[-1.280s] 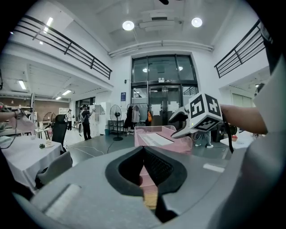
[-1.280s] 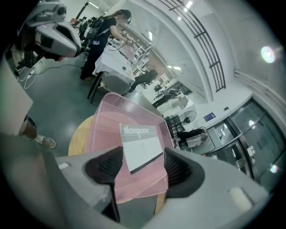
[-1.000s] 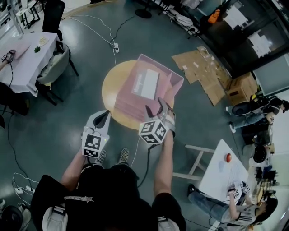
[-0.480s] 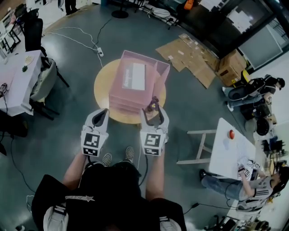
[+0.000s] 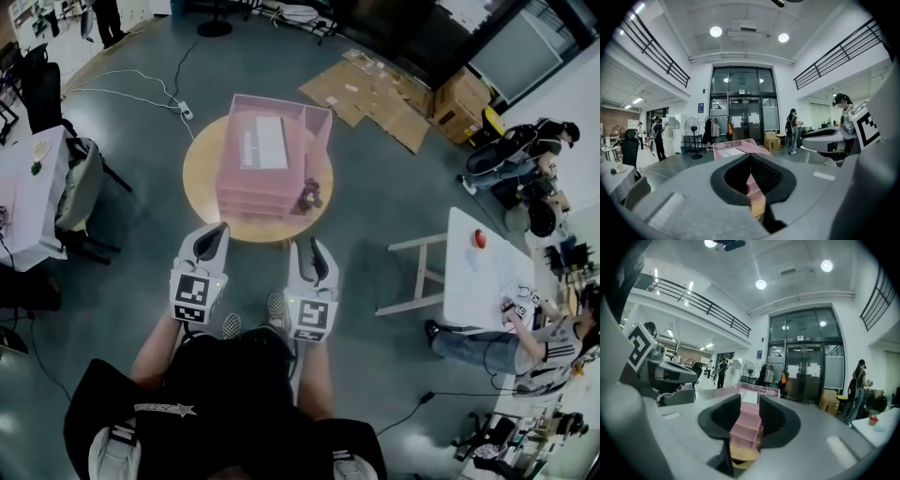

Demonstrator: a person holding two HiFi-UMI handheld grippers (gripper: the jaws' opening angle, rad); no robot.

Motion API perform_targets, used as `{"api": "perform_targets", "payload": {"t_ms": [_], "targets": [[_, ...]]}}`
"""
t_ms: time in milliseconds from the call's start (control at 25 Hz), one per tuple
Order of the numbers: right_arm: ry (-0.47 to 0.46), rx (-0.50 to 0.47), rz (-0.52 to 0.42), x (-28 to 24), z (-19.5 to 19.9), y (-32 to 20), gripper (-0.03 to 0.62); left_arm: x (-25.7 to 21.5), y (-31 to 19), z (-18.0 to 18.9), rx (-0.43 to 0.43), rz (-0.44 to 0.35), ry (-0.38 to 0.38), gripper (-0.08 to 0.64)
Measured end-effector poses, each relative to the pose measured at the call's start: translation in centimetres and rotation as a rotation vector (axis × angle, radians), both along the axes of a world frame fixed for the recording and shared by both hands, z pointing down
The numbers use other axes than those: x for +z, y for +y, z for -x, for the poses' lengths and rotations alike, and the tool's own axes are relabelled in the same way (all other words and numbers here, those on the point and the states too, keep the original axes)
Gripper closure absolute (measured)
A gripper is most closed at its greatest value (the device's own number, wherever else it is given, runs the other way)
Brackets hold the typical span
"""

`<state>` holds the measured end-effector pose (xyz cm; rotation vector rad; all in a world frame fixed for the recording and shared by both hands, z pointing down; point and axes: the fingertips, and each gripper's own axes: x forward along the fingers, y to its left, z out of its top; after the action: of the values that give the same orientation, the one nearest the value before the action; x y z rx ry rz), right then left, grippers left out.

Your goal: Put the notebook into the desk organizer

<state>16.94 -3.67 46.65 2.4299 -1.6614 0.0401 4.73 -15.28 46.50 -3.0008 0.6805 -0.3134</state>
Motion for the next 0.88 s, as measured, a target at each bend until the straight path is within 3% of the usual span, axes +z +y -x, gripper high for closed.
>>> {"api": "perform_targets", "payload": {"t_ms": [200, 400, 880], "targets": [[-0.016, 0.046, -0.020, 1.1, 1.4, 2.4, 0.500, 0.7, 1.5, 0.1, 0.041, 0.006, -0.008, 0.551], [0.021, 0.081, -0.019, 1.3, 2.2, 4.1, 0.586, 1.1, 2.7, 0.4, 0.061, 0.014, -0.015, 0.551], [0.012, 0.035, -0.028, 1.0, 2.6, 4.2, 0.586, 1.1, 3.3, 0.6, 0.051, 0.011, -0.015, 0.551]]}}
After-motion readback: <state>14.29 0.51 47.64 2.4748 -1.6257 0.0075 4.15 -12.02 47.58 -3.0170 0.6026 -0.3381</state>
